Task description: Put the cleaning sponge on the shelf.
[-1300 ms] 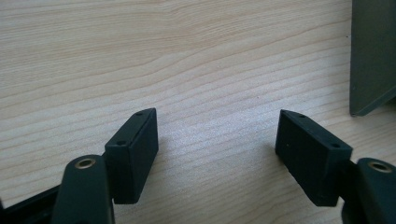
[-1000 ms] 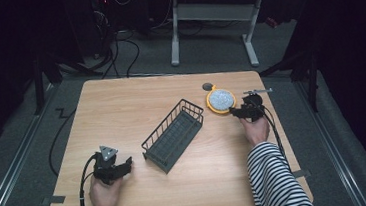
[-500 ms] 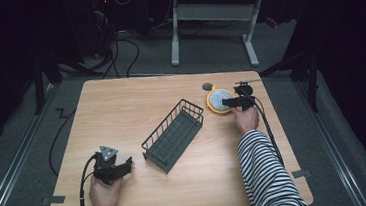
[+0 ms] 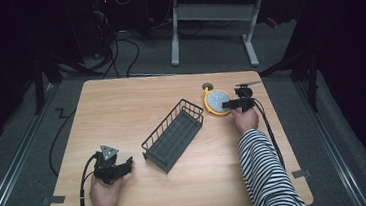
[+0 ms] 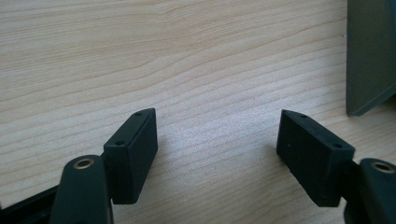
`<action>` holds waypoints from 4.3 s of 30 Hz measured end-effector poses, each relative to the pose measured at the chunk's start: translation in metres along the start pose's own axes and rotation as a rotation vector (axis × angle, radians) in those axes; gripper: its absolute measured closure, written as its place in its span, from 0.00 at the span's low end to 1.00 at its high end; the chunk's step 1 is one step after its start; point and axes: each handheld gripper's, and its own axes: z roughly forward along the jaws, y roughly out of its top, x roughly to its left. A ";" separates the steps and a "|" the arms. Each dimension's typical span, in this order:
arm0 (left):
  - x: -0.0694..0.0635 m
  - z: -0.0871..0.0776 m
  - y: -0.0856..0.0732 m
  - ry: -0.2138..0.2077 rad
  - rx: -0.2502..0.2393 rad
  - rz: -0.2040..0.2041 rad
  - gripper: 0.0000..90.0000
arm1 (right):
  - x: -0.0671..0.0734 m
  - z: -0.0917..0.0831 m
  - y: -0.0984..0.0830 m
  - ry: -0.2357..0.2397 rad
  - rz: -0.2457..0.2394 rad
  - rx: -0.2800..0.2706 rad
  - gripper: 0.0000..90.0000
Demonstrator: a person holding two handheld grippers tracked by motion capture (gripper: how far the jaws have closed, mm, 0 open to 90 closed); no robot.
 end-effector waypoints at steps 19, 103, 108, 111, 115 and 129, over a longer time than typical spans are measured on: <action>0.000 0.000 0.000 0.000 -0.001 -0.006 0.33 | -0.009 -0.038 -0.005 0.044 -0.056 -0.047 0.91; 0.000 0.000 0.000 0.009 -0.002 -0.014 0.34 | 0.159 -0.059 -0.010 0.345 -0.576 -0.049 0.90; 0.000 0.000 0.000 0.006 0.001 -0.010 0.33 | 0.159 -0.053 -0.011 0.326 -0.572 -0.015 0.90; 0.000 0.000 0.000 0.007 0.001 -0.012 0.32 | 0.159 -0.052 -0.013 0.327 -0.575 -0.005 0.90; 0.002 0.000 0.000 0.011 0.000 -0.030 0.30 | 0.160 -0.048 -0.015 0.312 -0.602 0.021 0.90; 0.002 0.000 0.000 0.008 0.000 -0.029 0.30 | 0.156 -0.053 -0.017 0.289 -0.592 0.046 0.66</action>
